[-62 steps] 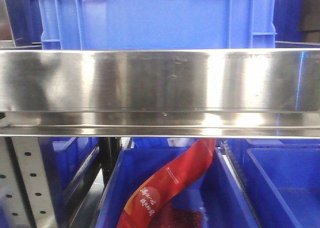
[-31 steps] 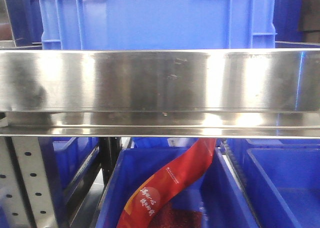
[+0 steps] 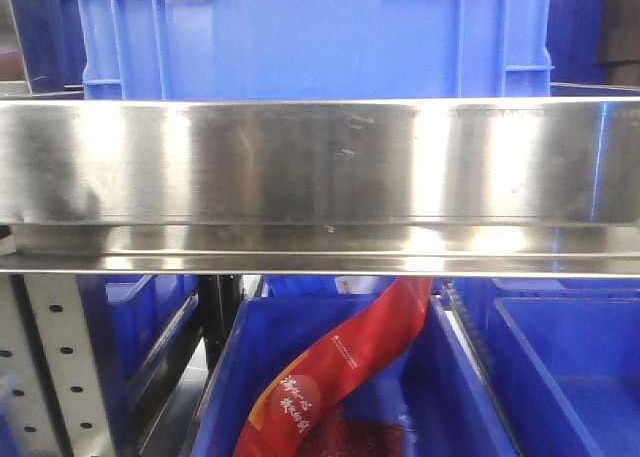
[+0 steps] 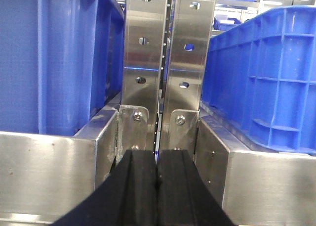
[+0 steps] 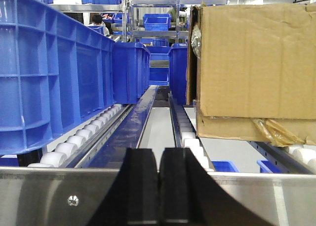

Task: Grab PVC pipe and place in blue bin

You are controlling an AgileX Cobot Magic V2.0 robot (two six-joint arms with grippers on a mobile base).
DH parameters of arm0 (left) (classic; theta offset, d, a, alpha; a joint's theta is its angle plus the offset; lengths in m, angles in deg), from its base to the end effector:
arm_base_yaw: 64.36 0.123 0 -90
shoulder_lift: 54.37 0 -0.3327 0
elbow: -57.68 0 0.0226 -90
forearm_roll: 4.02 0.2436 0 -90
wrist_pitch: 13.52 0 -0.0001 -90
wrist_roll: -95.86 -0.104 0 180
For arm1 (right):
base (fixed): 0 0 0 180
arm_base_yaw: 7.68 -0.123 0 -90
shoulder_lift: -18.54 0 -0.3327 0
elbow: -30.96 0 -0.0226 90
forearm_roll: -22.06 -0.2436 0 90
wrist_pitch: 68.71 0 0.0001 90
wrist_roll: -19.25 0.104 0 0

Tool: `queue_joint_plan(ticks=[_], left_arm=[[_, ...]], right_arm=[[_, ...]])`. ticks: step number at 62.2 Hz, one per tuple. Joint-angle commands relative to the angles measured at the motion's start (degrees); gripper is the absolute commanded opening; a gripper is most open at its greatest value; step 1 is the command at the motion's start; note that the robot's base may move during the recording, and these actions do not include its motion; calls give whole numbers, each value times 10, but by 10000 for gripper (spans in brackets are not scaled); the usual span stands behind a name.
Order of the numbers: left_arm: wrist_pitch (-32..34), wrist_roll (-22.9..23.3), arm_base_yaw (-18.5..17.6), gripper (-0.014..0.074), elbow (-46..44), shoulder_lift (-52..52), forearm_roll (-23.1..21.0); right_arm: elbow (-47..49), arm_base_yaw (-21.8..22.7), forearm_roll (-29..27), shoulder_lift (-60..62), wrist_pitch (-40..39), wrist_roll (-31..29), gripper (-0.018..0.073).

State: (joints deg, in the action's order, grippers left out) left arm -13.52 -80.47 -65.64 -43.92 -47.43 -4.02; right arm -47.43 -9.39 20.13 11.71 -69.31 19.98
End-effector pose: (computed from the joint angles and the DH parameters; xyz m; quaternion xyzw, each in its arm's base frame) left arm 0.0144 -0.0003 0.2139 -0.0141 0.6776 -0.0318 0.7346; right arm 0.0141 0.0004 0.2150 0.0057 0.6731 0.0281 0.7390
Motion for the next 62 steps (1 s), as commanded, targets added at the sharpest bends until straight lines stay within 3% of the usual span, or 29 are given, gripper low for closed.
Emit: queue_joint_plan(ticks=[1,62], left_arm=[[-3,-3,-4,-111,-1,-3,0],[-3,-3,-4,-111,-1,-3,0]], right_arm=[[0,3,3,2,-12,-2,-169],[0,3,3,2,-12,-2,-169]])
